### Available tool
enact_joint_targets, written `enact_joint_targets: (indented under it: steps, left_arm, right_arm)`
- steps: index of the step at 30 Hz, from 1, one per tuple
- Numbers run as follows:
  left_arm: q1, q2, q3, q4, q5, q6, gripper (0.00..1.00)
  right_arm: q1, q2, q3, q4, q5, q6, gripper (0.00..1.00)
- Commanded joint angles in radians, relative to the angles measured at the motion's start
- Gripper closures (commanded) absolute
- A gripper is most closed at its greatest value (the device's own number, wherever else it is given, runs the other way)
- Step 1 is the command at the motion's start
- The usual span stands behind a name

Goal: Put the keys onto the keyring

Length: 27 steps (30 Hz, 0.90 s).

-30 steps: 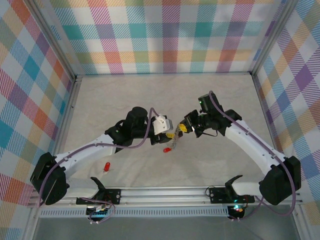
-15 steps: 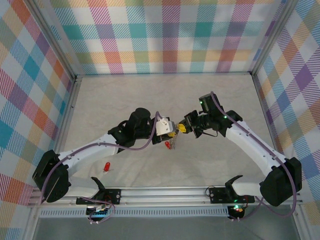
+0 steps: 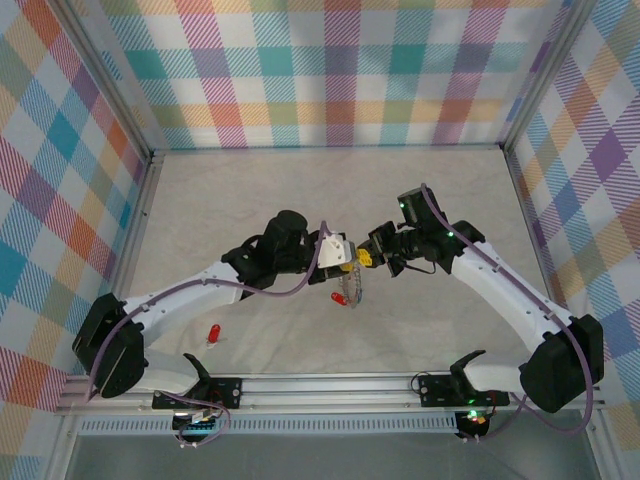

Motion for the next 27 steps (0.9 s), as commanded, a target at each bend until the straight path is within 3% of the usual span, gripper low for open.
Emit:
enact_joint_targets:
  steps: [1, 16, 27]
  left_arm:
    - [-0.013, 0.013, 0.029, -0.012, 0.019, 0.012, 0.67]
    - [-0.016, 0.041, 0.020, 0.008, -0.027, -0.038, 0.75]
    - [-0.019, 0.015, 0.012, 0.010, -0.069, -0.028, 0.98]
  right_arm:
    - [-0.001, -0.022, -0.005, 0.020, -0.035, 0.048, 1.00]
    - [0.017, -0.046, -0.049, 0.072, -0.005, 0.121, 1.00]
    - [0.037, -0.046, -0.072, 0.102, -0.009, 0.140, 1.00]
